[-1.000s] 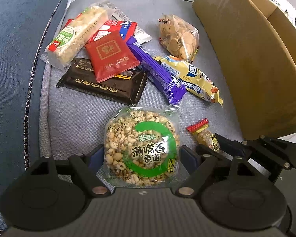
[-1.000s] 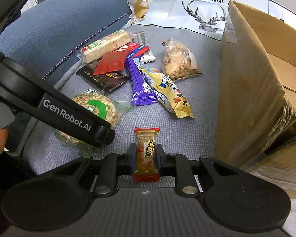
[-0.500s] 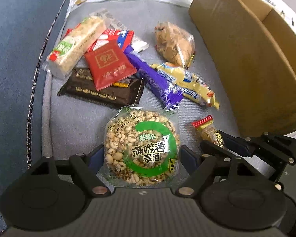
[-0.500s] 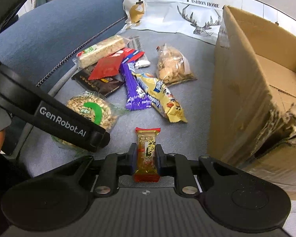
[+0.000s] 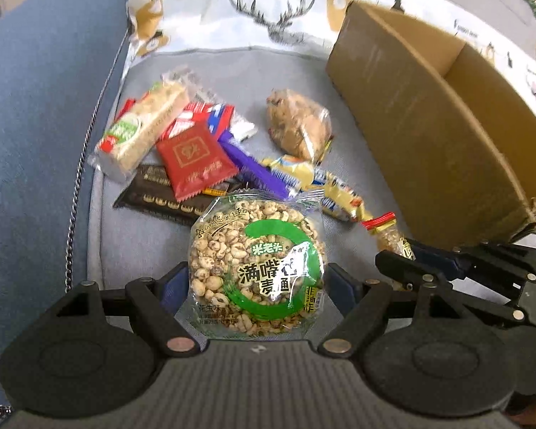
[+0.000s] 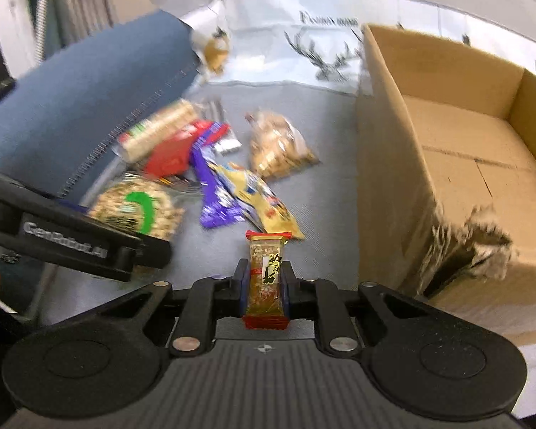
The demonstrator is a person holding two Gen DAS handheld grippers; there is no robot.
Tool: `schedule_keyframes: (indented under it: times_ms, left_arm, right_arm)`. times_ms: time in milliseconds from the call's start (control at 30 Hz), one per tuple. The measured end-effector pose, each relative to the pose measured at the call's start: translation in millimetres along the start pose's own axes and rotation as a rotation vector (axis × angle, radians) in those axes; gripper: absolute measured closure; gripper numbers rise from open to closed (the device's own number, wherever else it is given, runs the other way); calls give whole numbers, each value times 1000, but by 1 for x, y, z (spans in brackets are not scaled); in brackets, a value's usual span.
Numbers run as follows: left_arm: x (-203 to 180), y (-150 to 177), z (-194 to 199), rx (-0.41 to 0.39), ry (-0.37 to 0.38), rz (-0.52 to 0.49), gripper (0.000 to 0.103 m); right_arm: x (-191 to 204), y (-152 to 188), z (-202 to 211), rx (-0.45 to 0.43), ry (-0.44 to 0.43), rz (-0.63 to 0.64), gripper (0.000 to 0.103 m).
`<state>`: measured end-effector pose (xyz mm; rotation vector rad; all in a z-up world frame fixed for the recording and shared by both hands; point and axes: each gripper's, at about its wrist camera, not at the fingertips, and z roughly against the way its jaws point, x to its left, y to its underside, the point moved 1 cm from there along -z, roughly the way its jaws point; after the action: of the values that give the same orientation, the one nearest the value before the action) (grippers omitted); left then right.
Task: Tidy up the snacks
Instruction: 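Lift the nut bag with left gripper while right gripper carries the bar over the box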
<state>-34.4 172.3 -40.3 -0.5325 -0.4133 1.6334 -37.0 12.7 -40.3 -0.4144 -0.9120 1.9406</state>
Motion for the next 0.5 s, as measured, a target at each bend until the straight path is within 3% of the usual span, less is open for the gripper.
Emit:
schedule_keyframes:
  times_ms: [333, 500]
  left_arm:
    - [-8, 9, 43, -242, 26, -14, 19]
    - [-17, 20, 70, -393, 50, -36, 19]
  right_arm:
    - [0, -13, 63, -163, -43, 28, 85]
    - [-20, -23, 104, -277, -16, 45, 85]
